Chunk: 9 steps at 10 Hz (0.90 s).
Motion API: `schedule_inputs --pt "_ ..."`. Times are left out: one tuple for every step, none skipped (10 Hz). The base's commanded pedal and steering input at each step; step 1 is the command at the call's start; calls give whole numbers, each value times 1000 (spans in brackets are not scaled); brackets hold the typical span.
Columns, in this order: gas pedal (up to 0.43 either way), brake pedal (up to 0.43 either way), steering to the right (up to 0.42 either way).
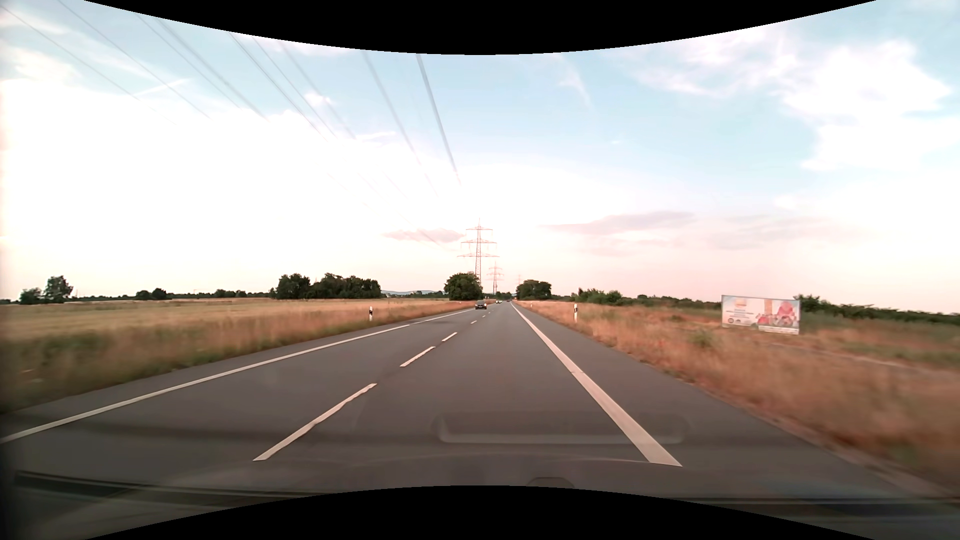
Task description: Follow the waypoints while adhering to traffic rules and regulations
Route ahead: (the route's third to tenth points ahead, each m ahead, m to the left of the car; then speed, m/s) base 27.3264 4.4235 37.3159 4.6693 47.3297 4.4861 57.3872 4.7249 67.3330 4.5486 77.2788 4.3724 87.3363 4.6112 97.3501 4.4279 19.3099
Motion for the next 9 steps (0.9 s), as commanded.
schedule_inputs --pt "138 0 0" --pt "138 0 0" --pt "138 0 -1" --pt "138 0 -1" --pt "138 0 -2" --pt "138 0 -2" --pt "138 0 -2" --pt "138 0 -2" --pt "138 0 -3"
